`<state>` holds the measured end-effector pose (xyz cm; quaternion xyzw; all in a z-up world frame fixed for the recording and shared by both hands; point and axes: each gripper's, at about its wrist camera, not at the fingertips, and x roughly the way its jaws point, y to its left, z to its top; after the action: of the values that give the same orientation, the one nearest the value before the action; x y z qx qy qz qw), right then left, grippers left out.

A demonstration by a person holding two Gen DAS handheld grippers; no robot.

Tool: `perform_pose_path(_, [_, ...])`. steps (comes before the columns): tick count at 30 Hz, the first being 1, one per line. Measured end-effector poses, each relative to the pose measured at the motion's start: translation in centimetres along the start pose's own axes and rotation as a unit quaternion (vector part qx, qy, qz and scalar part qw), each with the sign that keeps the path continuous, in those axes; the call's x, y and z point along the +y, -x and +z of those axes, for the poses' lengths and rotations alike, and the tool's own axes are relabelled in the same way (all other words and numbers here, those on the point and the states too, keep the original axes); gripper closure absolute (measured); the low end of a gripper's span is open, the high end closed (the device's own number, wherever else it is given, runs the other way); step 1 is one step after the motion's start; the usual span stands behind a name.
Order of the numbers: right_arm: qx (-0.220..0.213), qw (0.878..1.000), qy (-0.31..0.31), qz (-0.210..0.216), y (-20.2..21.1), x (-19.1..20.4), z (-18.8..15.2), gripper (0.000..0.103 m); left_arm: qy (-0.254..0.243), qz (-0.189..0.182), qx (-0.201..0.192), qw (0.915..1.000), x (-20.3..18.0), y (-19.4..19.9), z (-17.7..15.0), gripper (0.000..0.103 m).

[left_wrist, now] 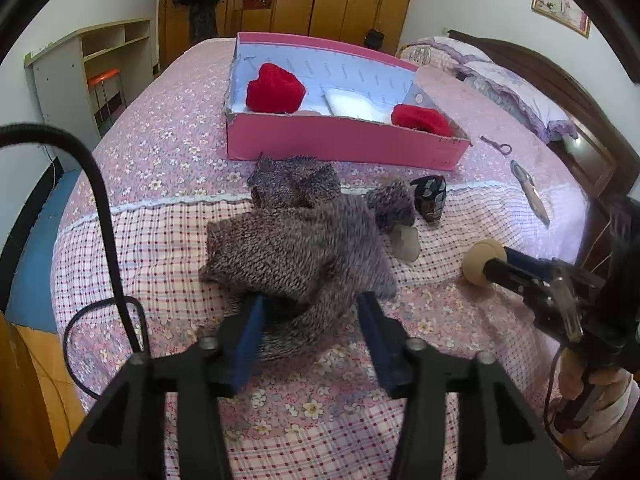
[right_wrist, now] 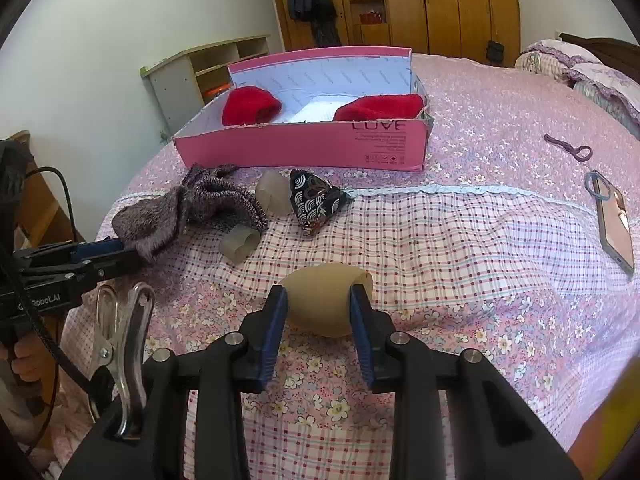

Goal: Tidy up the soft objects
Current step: 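Grasp the grey knit scarf with the left gripper while the right approaches the beige sponge, then lift the grey scarf with the left gripper while the right grips the beige egg sponge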

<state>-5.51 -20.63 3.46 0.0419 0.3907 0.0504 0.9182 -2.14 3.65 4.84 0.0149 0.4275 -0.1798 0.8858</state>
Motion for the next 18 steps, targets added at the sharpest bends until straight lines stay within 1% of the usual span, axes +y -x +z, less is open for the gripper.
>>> perform_pose_path(1, [-0.001,1.0,0.0,0.0,0.0,0.0,0.0,0.07,0.003,-0.004,-0.001,1.0,0.1,0.0,-0.1,0.043])
perform_pose_path(3, [-0.001,1.0,0.001,-0.001,-0.1,0.0,-0.1,0.069,0.007,-0.007,-0.004,0.9999,0.3,0.1,-0.4,0.04])
perform_pose_path(10, [-0.006,1.0,0.012,-0.01,-0.4,0.4,-0.4,0.063,0.011,-0.002,-0.021,0.9997,0.5,0.3,-0.6,0.027])
perform_pose_path(13, [-0.007,1.0,0.016,-0.015,-0.4,0.5,-0.6,0.059,0.014,0.013,-0.03,0.9994,0.4,-0.1,-0.4,0.025])
perform_pose_path(15, [-0.007,1.0,0.013,-0.016,-0.5,0.4,-0.7,0.058,0.019,0.034,-0.035,0.9986,0.3,-0.8,-0.2,0.025])
perform_pose_path(17, [-0.006,1.0,0.011,-0.015,-0.7,0.3,-0.7,0.057,0.028,0.037,-0.029,0.9985,0.4,-1.8,0.1,0.025])
perform_pose_path(18, [-0.004,1.0,0.01,-0.014,-0.8,0.3,-0.7,0.056,0.037,0.033,-0.024,0.9985,0.4,-2.3,0.1,0.025])
